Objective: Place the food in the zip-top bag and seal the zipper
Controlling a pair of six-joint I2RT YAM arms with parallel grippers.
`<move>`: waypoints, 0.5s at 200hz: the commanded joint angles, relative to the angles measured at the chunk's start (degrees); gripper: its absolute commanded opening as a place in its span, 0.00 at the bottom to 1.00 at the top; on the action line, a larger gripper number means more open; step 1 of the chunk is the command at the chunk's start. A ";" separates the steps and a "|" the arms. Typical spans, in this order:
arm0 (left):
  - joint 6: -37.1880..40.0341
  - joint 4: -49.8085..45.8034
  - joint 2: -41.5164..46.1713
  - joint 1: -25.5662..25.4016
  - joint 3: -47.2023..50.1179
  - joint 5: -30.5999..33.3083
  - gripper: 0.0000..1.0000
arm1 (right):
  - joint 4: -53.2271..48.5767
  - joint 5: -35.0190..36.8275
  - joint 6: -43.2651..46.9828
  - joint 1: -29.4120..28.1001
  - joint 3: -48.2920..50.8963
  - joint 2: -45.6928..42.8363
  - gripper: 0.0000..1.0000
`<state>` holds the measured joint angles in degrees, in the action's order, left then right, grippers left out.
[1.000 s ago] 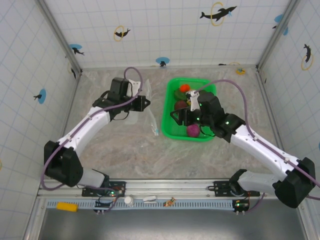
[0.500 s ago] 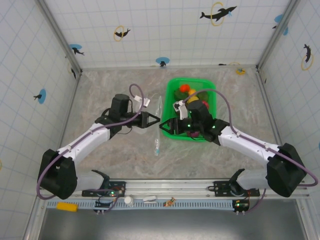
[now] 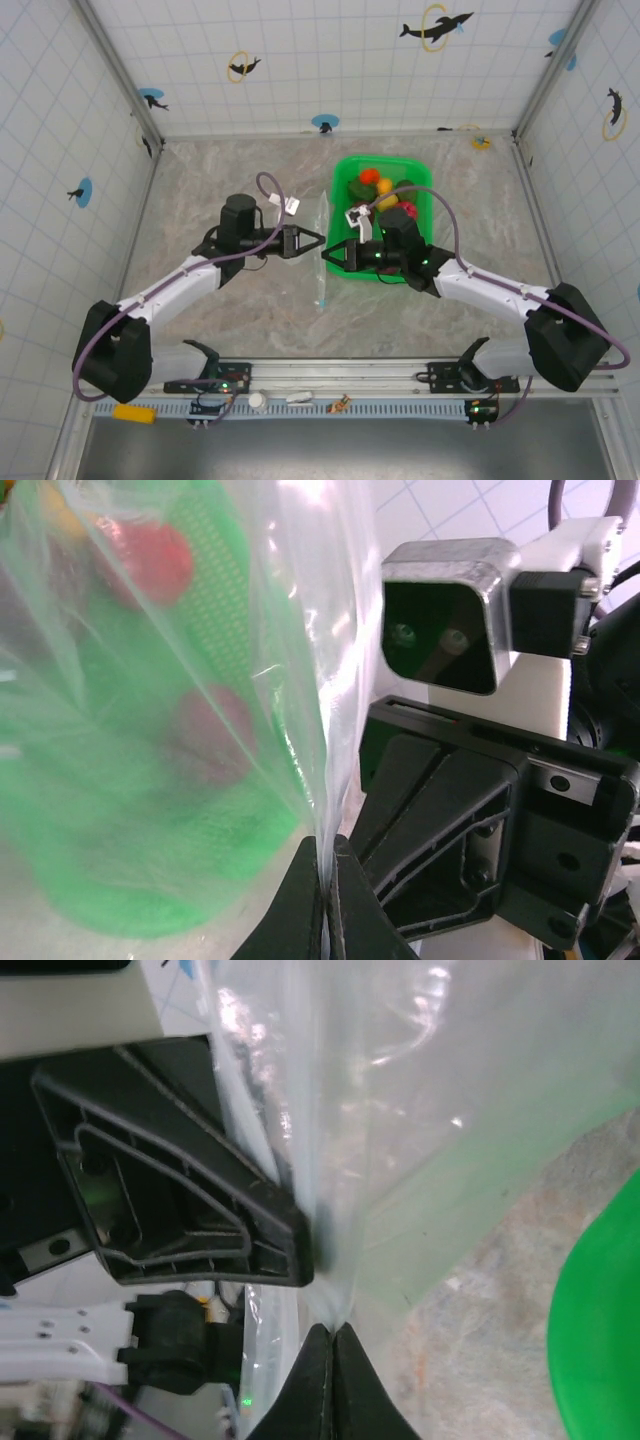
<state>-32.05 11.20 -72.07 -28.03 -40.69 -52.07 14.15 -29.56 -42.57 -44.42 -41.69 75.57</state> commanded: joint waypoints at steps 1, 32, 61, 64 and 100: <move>-0.73 2.22 1.75 -0.31 0.77 -1.51 0.05 | 2.79 -0.05 -0.72 0.75 1.58 -0.35 0.00; -0.25 0.97 1.76 -0.31 0.41 -0.93 0.13 | 3.15 0.40 -1.08 1.54 3.64 -2.12 0.00; 0.51 -0.47 2.11 -0.30 0.05 0.02 0.23 | 3.27 1.29 -0.92 1.97 5.50 -3.60 0.00; 0.69 -0.92 2.09 -0.27 -0.08 0.40 0.24 | 3.23 1.36 -0.86 1.97 5.63 -3.81 0.00; 1.85 -8.24 1.37 -0.89 -3.22 6.42 0.47 | 2.94 2.84 -0.50 1.81 6.27 -5.63 0.00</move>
<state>-31.92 8.73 -71.07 -28.08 -40.51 -50.00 15.51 -28.01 -43.42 -42.63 -36.42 72.44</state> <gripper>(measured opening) 0.448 0.041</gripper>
